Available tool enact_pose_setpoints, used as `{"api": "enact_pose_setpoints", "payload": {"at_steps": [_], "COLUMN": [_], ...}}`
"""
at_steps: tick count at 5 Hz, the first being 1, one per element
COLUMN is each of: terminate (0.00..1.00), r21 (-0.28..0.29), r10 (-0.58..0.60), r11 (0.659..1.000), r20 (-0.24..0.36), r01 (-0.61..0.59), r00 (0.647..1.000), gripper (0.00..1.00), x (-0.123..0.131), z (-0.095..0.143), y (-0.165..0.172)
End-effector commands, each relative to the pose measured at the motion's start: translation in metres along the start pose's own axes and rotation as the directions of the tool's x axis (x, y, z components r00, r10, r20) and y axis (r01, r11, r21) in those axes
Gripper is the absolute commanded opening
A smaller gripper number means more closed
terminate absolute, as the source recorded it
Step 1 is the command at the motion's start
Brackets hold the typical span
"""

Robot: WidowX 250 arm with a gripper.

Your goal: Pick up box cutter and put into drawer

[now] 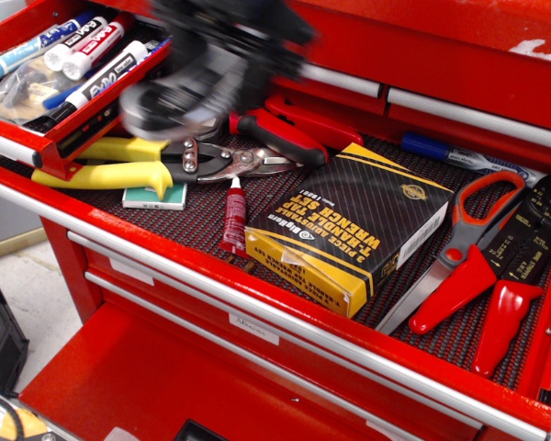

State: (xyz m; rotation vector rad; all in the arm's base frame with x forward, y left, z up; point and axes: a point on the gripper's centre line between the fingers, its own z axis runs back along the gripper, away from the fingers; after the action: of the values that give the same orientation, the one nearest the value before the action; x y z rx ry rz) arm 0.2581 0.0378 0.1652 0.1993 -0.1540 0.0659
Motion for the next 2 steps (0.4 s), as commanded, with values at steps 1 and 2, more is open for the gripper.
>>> {"api": "enact_pose_setpoints", "payload": {"at_steps": [1, 2], "terminate": [0.0, 0.0], "r21": [0.039, 0.029], "r10": [-0.068, -0.159], "r11": [0.997, 0.987], "r20": [0.092, 0.137], "r01": [0.064, 0.156], "r00": [0.993, 0.978], "gripper": [0.0, 0.0], "x": [0.019, 0.037], "z": [0.001, -0.008], "y": [0.084, 0.13]}}
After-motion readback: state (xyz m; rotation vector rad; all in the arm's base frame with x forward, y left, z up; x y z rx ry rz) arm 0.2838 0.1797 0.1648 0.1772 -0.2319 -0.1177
